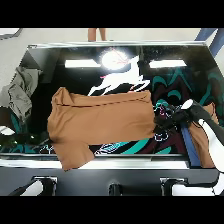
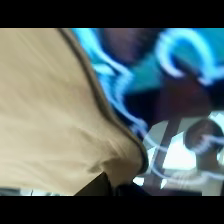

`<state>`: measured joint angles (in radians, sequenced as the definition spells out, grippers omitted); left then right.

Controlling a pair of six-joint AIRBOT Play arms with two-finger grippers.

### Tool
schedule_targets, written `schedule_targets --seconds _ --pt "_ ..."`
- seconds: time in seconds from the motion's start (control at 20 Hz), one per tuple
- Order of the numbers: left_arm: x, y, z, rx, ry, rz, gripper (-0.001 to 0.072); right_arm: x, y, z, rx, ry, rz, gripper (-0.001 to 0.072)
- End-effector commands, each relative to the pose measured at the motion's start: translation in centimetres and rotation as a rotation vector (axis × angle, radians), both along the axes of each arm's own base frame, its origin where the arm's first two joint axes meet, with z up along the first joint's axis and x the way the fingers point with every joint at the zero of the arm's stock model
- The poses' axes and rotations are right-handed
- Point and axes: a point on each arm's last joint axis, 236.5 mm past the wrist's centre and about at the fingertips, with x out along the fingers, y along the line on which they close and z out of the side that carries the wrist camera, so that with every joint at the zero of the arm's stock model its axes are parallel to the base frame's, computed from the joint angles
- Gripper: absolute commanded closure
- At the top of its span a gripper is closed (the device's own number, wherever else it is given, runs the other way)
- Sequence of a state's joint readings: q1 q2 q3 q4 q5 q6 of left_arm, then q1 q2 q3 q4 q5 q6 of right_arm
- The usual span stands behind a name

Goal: Fold the shirts.

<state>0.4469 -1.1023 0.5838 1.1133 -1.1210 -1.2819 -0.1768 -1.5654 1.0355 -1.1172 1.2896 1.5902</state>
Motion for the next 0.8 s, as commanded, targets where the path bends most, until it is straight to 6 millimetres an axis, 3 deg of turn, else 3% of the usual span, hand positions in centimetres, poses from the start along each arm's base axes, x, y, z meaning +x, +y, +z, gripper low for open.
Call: schedule_targets --seconds 0.0,0.05,0.1,0.15,0.2,0.25,0.3,0.35,0.4,0.45,0.5,0.6,0.65,0.75 --pt "4.2 0.9 5.9 0.021 -0.142 -0.016 0.0681 3.7 -0.2 4.0 -0.026 -0.153 0.034 0.0668" --pt "6.9 2.0 9.9 0.062 -0.259 0.005 0.0682 6.1 -1.3 7.5 -0.082 -0.278 0.059 0.0668" --pt "9.7 3.0 15.8 0.115 -0.413 0.028 0.0682 8.5 -2.4 12.1 -0.140 -0.432 0.081 0.0668" --pt "11.9 3.6 22.9 0.177 -0.592 0.034 0.0682 10.8 -3.3 18.1 -0.208 -0.617 0.104 0.0668" --pt "12.9 3.8 30.4 0.236 -0.769 0.036 0.0682 12.5 -4.3 25.8 -0.295 -0.838 0.111 0.0667" --pt "12.7 3.7 38.9 0.306 -0.965 0.049 0.0681 13.0 -5.4 34.8 -0.397 -1.076 0.081 0.0667" --pt "11.3 3.2 46.6 0.374 -1.146 0.065 0.0681 11.9 -6.3 43.5 -0.495 -1.304 0.033 0.0667" --pt "8.6 2.2 54.0 0.448 -1.329 0.070 0.0681 8.9 -6.9 52.2 -0.587 -1.533 -0.026 0.0667" --pt "5.5 0.8 59.3 0.498 -1.466 0.068 0.0681 4.8 -7.1 59.2 -0.663 -1.722 -0.081 0.0667" --pt "2.2 -0.9 63.1 0.523 -1.573 0.064 0.0681 1.0 -6.9 63.5 -0.695 -1.845 -0.127 0.0667" --pt "-0.5 -2.2 65.5 0.516 -1.643 0.082 0.0681 -2.4 -6.4 65.8 -0.694 -1.919 -0.159 0.0667" --pt "-5.0 -4.0 68.1 0.493 -1.749 0.125 0.0681 -6.9 -5.5 66.7 -0.662 -1.938 -0.189 0.0667" --pt "-6.6 -4.6 68.8 0.501 -1.787 0.129 0.0682 -8.1 -5.7 66.3 -0.688 -1.918 -0.184 0.0667" --pt "-7.8 -5.1 69.4 0.509 -1.819 0.133 0.0682 -9.0 -6.7 65.7 -0.760 -1.878 -0.185 0.0667"
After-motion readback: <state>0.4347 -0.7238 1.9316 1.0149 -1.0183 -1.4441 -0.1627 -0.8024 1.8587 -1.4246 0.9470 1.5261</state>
